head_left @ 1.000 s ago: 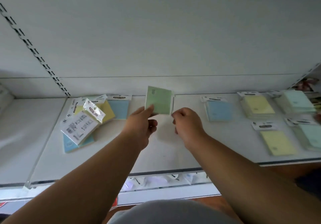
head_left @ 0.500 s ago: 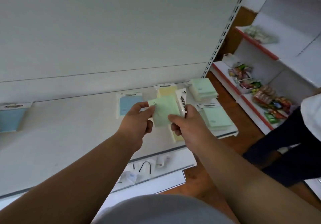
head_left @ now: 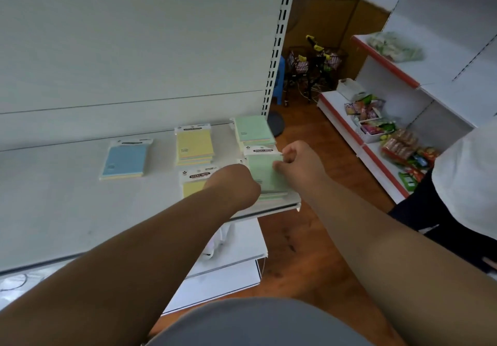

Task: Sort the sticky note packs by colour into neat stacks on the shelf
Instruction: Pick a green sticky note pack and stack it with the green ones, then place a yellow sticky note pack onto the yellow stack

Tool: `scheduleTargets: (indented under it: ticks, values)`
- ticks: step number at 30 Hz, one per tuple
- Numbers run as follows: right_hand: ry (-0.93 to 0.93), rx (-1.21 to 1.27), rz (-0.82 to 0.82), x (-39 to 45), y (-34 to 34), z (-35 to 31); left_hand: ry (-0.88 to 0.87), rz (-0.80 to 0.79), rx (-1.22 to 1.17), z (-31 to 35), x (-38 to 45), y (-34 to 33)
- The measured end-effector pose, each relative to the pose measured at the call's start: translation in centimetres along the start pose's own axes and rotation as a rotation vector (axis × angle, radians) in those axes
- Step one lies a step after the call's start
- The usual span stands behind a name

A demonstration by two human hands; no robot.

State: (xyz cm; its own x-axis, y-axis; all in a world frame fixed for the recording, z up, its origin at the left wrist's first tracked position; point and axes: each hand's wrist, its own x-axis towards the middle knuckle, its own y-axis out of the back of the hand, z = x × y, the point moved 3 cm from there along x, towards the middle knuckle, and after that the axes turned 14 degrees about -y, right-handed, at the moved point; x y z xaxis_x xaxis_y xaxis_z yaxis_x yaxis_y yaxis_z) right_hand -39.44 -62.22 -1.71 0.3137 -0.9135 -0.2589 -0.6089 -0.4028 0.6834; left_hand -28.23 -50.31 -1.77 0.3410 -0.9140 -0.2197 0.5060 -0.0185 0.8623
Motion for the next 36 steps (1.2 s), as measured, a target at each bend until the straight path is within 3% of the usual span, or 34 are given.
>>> scheduleTargets:
  ticks: [5,8,15,26,36]
  values:
    - [0.105,-0.230,0.051,0.2,-1.1,-0.3,-0.013,0.040,0.199,-0.5,0.3,-0.2]
    - [0.219,-0.232,0.101,-0.9,-1.5,-1.4,-0.005,0.134,0.153,-0.9,-0.3,0.3]
    - [0.404,-0.191,-0.003,-4.6,-6.2,-5.8,0.099,0.294,0.052,-6.5,-5.5,1.2]
    - [0.495,-0.147,-0.103,-12.2,-20.1,-17.1,0.266,0.449,0.018,-22.6,-15.4,7.0]
    - [0.475,-0.110,-0.358,-22.5,-37.7,-28.3,0.376,0.650,-0.054,-41.4,-26.9,14.3]
